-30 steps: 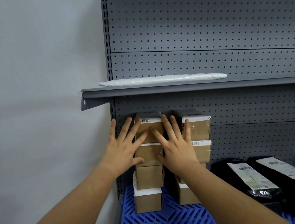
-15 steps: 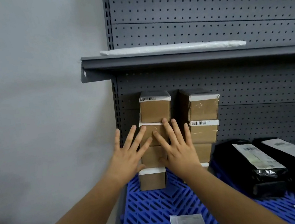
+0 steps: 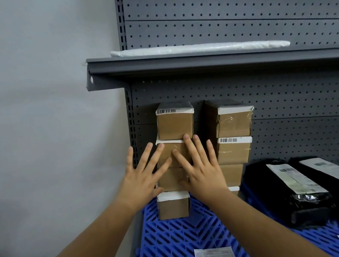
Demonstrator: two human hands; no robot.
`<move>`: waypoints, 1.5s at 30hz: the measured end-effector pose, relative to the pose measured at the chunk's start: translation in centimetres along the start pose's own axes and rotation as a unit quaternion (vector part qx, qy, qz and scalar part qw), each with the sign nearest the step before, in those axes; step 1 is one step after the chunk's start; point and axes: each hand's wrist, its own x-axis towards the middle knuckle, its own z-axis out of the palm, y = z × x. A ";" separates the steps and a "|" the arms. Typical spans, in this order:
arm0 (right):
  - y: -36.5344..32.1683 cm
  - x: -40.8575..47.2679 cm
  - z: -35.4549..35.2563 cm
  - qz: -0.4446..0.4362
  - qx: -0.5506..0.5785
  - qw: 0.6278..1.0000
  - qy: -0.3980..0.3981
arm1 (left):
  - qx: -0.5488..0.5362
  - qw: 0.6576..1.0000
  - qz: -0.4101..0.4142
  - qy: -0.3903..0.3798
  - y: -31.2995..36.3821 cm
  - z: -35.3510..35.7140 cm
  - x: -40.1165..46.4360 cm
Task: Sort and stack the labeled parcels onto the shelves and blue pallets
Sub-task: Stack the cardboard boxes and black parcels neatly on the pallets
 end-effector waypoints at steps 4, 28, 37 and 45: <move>0.2 -0.2 0.0 0.002 -0.011 1.000 0.008 | -0.023 0.999 0.034 -0.011 1.5 0.2 -0.8; 0.1 -0.1 0.0 0.007 -0.029 1.000 0.002 | -0.064 0.996 -0.049 -0.038 5.1 1.5 -0.4; -0.1 -2.2 0.6 -0.010 -0.039 0.999 -0.029 | -0.045 0.997 -0.048 -0.029 5.0 1.7 -0.3; -0.3 -2.3 1.6 -0.014 -0.066 0.996 -0.050 | -0.015 0.999 -0.032 -0.031 4.2 1.8 -0.2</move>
